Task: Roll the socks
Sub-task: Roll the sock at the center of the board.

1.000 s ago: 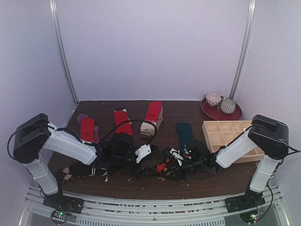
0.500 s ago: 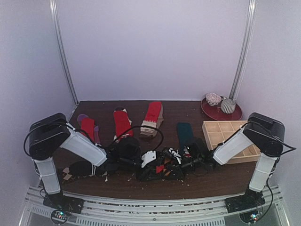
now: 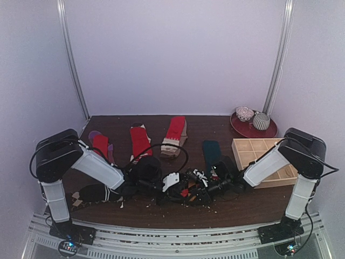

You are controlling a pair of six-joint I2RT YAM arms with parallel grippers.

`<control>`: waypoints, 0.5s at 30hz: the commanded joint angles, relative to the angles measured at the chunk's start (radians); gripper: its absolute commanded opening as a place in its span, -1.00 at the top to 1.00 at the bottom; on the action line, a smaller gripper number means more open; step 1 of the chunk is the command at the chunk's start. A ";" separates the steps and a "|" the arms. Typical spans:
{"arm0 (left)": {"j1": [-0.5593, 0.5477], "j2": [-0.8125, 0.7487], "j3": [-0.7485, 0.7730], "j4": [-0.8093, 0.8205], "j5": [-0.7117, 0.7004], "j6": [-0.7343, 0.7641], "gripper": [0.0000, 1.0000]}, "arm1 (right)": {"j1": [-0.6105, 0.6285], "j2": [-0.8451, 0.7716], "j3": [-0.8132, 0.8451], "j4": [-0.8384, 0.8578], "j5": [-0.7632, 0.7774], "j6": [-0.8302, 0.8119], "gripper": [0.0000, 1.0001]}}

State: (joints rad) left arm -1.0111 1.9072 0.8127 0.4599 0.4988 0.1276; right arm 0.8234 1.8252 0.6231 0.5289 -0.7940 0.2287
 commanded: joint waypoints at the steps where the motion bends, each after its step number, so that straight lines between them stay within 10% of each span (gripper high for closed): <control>1: -0.009 0.045 0.017 -0.051 0.015 -0.019 1.00 | 0.002 0.057 -0.026 -0.289 0.115 -0.023 0.50; 15: -0.006 -0.002 -0.035 -0.226 -0.052 -0.113 1.00 | -0.001 -0.409 0.043 -0.493 0.652 0.021 -0.17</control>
State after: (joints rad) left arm -1.0115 1.9049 0.8387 0.3897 0.4911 0.0505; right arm 0.8288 1.4551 0.6281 0.1665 -0.4011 0.2253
